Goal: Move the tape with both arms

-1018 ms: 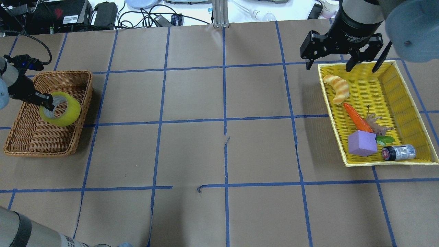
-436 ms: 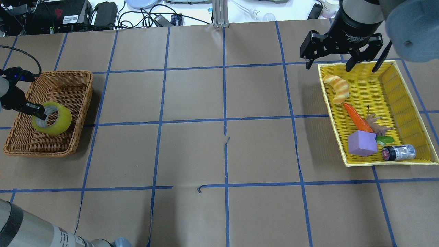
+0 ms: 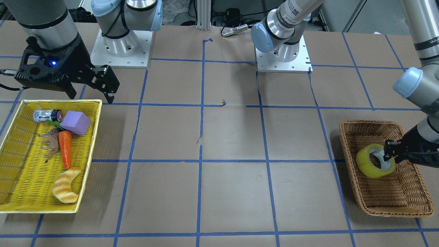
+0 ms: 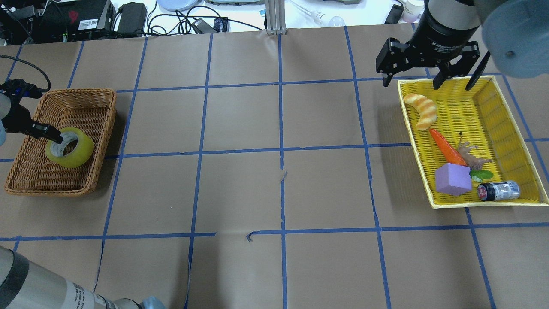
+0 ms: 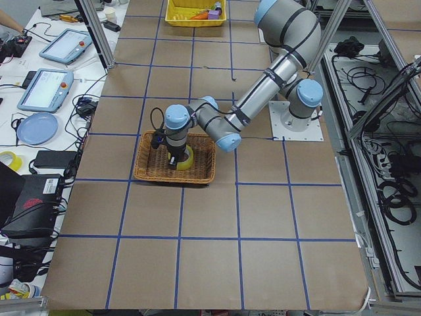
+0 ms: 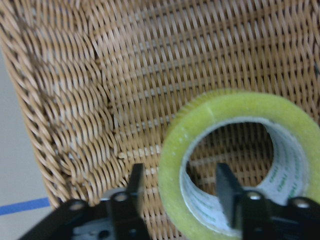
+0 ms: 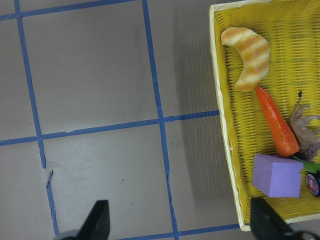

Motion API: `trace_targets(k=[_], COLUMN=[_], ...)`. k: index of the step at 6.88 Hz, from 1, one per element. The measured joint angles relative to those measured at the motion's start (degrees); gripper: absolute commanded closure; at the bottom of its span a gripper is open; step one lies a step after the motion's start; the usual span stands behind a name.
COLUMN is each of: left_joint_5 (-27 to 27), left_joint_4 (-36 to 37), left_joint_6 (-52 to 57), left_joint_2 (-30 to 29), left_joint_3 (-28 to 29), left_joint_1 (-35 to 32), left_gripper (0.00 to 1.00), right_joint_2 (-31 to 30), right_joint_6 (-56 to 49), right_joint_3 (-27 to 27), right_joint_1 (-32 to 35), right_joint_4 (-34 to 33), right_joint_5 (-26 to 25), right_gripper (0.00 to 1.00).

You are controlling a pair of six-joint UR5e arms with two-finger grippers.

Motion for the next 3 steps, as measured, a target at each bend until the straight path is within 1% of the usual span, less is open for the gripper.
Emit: trace_targets(k=[2, 3], left_joint_5=[-0.3, -0.3], left_joint_4=[0.9, 0.5], left_joint_6=[-1.7, -5.2], left_joint_2=[1.8, 3.3], left_joint_3=[0.7, 1.3], left_joint_1=[-1.6, -4.5], left_gripper=[0.00, 0.00], right_joint_2=[0.0, 0.0], right_joint_6=[0.0, 0.0], right_joint_3=[0.0, 0.0], right_joint_1=[0.0, 0.0], right_joint_4=[0.0, 0.0], right_joint_5=[-0.1, -0.1], right_gripper=[0.00, 0.00])
